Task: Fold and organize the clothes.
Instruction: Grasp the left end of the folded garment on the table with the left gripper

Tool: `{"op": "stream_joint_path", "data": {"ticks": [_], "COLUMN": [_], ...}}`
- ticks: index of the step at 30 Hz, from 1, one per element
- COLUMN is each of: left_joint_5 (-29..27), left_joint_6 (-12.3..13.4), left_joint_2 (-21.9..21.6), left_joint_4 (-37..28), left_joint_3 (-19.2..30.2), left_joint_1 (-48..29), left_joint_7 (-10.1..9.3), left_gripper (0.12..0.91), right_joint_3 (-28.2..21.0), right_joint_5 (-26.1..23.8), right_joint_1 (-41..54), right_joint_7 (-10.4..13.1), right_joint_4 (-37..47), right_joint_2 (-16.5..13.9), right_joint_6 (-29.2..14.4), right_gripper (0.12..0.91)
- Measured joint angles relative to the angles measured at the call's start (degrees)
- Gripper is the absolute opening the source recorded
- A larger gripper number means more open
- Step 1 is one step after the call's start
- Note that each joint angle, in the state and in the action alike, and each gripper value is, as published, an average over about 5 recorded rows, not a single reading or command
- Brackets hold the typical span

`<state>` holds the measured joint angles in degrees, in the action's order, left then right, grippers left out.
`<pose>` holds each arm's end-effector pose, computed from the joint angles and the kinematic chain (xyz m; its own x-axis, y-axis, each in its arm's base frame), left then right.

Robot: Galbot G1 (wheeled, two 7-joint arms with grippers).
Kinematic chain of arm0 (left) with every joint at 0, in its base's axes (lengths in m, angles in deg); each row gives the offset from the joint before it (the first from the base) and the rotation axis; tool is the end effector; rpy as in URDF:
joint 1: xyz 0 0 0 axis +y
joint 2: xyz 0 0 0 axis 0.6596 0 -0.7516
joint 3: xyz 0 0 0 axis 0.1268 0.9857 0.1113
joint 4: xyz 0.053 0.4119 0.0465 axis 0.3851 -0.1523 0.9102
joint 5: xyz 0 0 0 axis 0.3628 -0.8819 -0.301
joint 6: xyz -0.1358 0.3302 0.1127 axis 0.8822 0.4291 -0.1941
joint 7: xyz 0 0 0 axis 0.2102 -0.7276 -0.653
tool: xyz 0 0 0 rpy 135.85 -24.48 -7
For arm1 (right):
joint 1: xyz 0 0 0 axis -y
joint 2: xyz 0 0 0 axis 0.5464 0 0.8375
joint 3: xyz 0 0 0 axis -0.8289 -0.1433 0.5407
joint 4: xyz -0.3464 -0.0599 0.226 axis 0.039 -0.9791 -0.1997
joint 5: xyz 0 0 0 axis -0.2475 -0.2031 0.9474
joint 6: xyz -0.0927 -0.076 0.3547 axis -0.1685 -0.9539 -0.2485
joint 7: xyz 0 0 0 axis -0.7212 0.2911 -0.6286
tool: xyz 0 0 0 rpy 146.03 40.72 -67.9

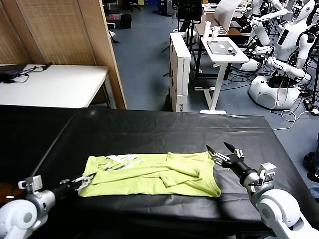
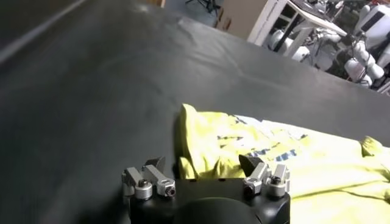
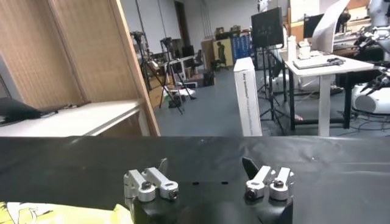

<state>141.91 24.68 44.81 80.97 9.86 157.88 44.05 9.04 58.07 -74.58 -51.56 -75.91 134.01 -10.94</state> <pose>0.2219 0.2371 -0.3033 -0.7468 0.2622 0.6111 0.0414 0.9355 -0.3508 0.2580 -0.1526 -0.2828 -0.9238 -0.3177 0.2137 -0.2858 0.9436 0.1674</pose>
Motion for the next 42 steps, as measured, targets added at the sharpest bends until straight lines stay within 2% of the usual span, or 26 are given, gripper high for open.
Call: {"op": "stream_joint_path", "data": {"ticks": [27,38,42], "left_joint_5": [-2.97,-2.14,-1.20], "left_joint_6": [1.46,0.73,0.39], "left_joint_2": [0.97,2.38,2.53], "left_joint_4": [-0.49,0.53,0.33], "left_joint_3": [0.15,1.17,1.37], "left_joint_1": [-0.21,0.19,-0.32], "left_joint_7": [0.47,0.79,0.56], "left_gripper": [0.907,0.904,0.865], "right_joint_3": [-0.11,-0.14,0.06], "right_joint_5": [-0.10,-0.26,-0.33], "right_joint_1": [0.15,-0.08,-0.38], "right_joint_7": [-0.12,-0.16,-0.23], "right_joint_4": [0.17,-0.05,-0.29], "right_joint_2": [0.26,0.43,0.41], "right_joint_6": [-0.10,-0.10,-0.12], "right_gripper": [0.907,0.907,0.907]}}
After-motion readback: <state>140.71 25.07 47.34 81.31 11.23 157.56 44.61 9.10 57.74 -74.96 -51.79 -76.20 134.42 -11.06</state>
